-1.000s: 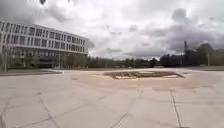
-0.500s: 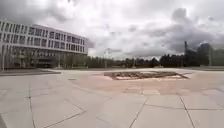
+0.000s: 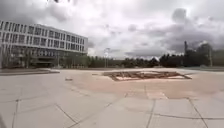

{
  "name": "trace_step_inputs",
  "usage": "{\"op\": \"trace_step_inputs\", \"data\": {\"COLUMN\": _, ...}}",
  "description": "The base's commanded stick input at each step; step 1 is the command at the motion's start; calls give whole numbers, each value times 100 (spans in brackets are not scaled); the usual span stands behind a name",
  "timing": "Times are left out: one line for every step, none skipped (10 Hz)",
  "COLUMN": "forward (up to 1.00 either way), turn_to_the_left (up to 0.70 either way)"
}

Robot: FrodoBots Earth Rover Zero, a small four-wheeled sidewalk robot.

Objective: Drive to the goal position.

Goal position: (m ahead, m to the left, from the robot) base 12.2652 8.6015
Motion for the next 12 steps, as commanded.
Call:
{"op": "trace_step_inputs", "data": {"forward": 70, "turn_to_the_left": 0}}
{"op": "trace_step_inputs", "data": {"forward": 70, "turn_to_the_left": 0}}
{"op": "trace_step_inputs", "data": {"forward": 70, "turn_to_the_left": 10}}
{"op": "trace_step_inputs", "data": {"forward": 70, "turn_to_the_left": 28}}
{"op": "trace_step_inputs", "data": {"forward": 70, "turn_to_the_left": 35}}
{"op": "trace_step_inputs", "data": {"forward": 70, "turn_to_the_left": 35}}
{"op": "trace_step_inputs", "data": {"forward": 70, "turn_to_the_left": 31}}
{"op": "trace_step_inputs", "data": {"forward": 70, "turn_to_the_left": 0}}
{"op": "trace_step_inputs", "data": {"forward": 70, "turn_to_the_left": 0}}
{"op": "trace_step_inputs", "data": {"forward": 70, "turn_to_the_left": 0}}
{"op": "trace_step_inputs", "data": {"forward": 70, "turn_to_the_left": 0}}
{"op": "trace_step_inputs", "data": {"forward": 70, "turn_to_the_left": 0}}
